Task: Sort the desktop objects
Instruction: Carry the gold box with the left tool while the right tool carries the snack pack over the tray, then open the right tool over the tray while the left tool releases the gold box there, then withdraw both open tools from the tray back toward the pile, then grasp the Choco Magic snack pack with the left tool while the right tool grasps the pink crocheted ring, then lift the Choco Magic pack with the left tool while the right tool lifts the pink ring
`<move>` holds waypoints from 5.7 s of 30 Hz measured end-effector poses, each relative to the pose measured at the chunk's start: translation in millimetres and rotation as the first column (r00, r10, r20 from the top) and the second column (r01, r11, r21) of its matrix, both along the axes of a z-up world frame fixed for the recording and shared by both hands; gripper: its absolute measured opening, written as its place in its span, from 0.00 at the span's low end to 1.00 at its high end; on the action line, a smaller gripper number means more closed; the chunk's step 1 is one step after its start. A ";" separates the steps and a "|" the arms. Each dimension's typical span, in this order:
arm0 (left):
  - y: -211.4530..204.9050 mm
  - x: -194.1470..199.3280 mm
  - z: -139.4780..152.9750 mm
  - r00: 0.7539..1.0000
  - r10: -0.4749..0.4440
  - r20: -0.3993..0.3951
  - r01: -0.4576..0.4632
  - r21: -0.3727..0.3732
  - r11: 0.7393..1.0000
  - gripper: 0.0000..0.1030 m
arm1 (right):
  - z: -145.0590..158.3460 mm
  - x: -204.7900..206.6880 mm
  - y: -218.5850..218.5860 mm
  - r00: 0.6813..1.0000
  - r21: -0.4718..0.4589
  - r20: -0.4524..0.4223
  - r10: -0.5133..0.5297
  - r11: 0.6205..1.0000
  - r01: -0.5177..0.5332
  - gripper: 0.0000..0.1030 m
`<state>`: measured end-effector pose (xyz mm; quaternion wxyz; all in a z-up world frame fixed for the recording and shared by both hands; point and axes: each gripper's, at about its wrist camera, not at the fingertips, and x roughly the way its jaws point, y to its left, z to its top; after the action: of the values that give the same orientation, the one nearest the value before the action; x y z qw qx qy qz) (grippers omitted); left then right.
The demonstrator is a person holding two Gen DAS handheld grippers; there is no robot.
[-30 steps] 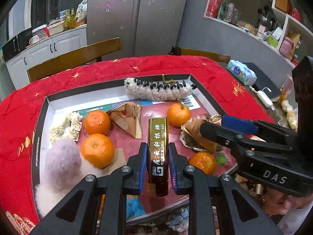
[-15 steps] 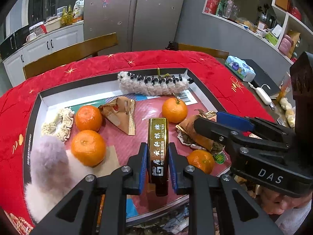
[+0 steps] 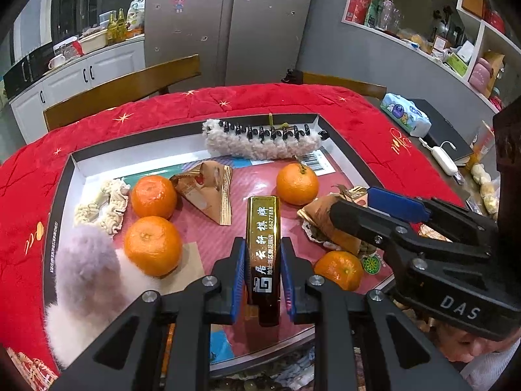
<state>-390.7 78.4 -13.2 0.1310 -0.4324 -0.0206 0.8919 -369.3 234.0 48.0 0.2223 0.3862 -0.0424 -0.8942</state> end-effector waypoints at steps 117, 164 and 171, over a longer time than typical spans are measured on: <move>-174.2 139.1 2.8 0.978 0.196 -0.070 -0.200 -0.065 0.978 1.00 | 5.6 134.2 -19.3 1.000 -0.161 -0.009 -0.012 0.987 0.011 0.97; -174.3 155.3 -3.3 0.987 0.136 -0.087 -0.132 0.048 0.990 0.21 | -7.9 134.0 -5.0 0.998 -0.147 0.002 -0.066 0.987 0.065 0.12; -174.7 164.3 12.7 0.982 0.143 -0.123 -0.137 0.057 0.989 0.21 | 4.3 138.2 -2.1 0.997 -0.178 -0.023 -0.075 0.981 0.069 0.11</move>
<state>-226.3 -96.2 -0.5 0.0792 -0.3690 -0.0641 0.9238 -231.1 231.9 52.3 0.2239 0.3500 -0.1326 -0.8999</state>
